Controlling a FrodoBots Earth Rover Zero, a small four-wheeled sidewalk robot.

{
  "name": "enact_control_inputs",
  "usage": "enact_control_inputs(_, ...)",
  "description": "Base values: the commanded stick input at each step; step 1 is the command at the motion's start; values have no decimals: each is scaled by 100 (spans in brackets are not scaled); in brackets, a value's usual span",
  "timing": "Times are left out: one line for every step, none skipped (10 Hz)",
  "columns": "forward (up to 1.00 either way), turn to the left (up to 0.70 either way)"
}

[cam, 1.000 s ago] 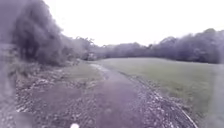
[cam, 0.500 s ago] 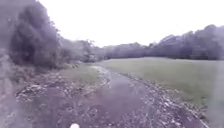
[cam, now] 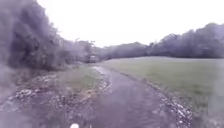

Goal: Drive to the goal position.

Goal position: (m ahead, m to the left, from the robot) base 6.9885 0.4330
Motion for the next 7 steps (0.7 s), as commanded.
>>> enact_control_inputs(70, -17)
enact_control_inputs(70, -32)
enact_control_inputs(70, -34)
enact_control_inputs(70, -35)
enact_control_inputs(70, -31)
enact_control_inputs(70, -24)
enact_control_inputs(70, -16)
